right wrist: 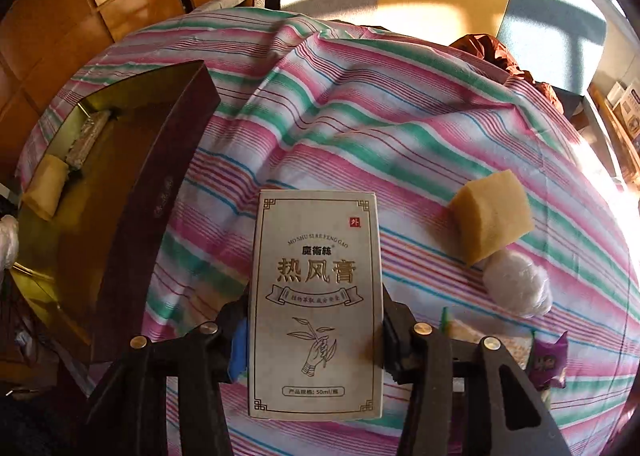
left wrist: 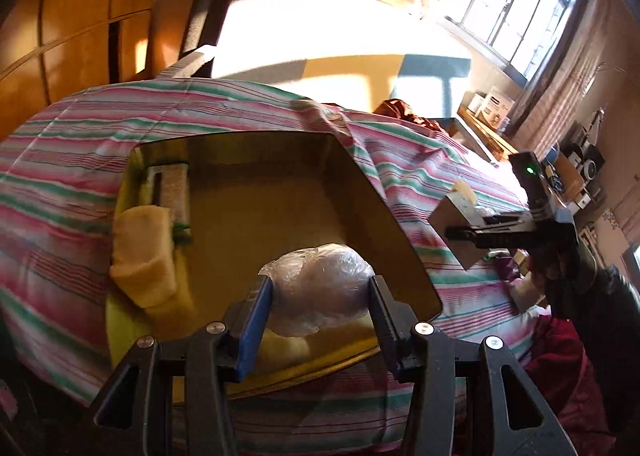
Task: Organize objects
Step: 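Place the white wrapped ball in the gold tray and open the left tool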
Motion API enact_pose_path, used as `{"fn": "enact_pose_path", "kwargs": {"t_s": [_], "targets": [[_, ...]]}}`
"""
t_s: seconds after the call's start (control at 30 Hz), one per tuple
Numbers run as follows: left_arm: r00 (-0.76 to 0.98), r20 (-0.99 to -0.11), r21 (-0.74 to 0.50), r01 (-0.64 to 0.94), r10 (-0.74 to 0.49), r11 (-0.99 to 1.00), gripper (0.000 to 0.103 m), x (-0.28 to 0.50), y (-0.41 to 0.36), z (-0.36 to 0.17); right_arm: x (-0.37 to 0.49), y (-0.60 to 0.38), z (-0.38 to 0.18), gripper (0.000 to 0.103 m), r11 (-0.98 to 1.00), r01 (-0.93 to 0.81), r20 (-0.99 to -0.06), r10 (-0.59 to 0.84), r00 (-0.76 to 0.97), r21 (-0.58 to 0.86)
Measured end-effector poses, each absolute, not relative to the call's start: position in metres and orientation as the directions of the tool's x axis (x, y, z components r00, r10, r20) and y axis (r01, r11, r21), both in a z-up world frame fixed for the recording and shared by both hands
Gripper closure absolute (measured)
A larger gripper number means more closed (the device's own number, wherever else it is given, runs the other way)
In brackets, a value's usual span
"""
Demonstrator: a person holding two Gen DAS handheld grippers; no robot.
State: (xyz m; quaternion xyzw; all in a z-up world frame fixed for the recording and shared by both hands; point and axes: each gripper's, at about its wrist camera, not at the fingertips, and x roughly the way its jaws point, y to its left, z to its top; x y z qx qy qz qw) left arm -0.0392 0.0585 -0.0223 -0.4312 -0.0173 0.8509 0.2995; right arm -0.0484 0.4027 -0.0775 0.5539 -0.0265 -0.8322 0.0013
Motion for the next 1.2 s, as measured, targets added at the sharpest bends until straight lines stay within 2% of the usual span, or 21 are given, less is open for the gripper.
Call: {"fn": "enact_pose_path", "kwargs": {"t_s": [0.27, 0.53, 0.67, 0.77, 0.93, 1.13, 1.2], "targets": [[-0.518, -0.778, -0.222, -0.303, 0.355, -0.927, 0.053, -0.056, -0.013, -0.044, -0.034, 0.389, -0.107, 0.051, -0.992, -0.067, -0.905, -0.066, -0.421, 0.103], [-0.485, -0.826, -0.123, -0.342, 0.287, -0.932, 0.051, -0.059, 0.003, -0.062, -0.034, 0.387, -0.108, 0.051, -0.995, -0.052, -0.906, -0.057, -0.420, 0.087], [-0.473, -0.839, -0.118, -0.326, 0.270, -0.938, 0.045, -0.061, 0.005, -0.073, -0.035, 0.386, -0.109, 0.051, -0.996, -0.047, -0.906, -0.049, -0.420, 0.075], [-0.475, -0.837, -0.120, -0.328, 0.274, -0.937, 0.041, -0.058, 0.006, -0.074, -0.035, 0.386, -0.109, 0.051, -0.996, -0.046, -0.906, -0.048, -0.420, 0.075], [-0.506, -0.819, -0.115, -0.315, 0.269, -0.942, 0.040, -0.054, 0.005, -0.068, -0.033, 0.387, -0.108, 0.051, -0.995, -0.058, -0.904, -0.045, -0.424, 0.077], [-0.589, -0.774, -0.091, -0.261, 0.232, -0.961, 0.039, -0.047, -0.004, -0.052, -0.028, 0.397, -0.096, 0.051, -0.984, -0.149, -0.891, -0.019, -0.453, 0.097], [-0.612, -0.764, -0.072, -0.236, 0.205, -0.969, 0.035, -0.047, -0.006, -0.048, -0.024, 0.399, -0.084, 0.051, -0.977, -0.186, -0.877, -0.007, -0.480, 0.109]]}}
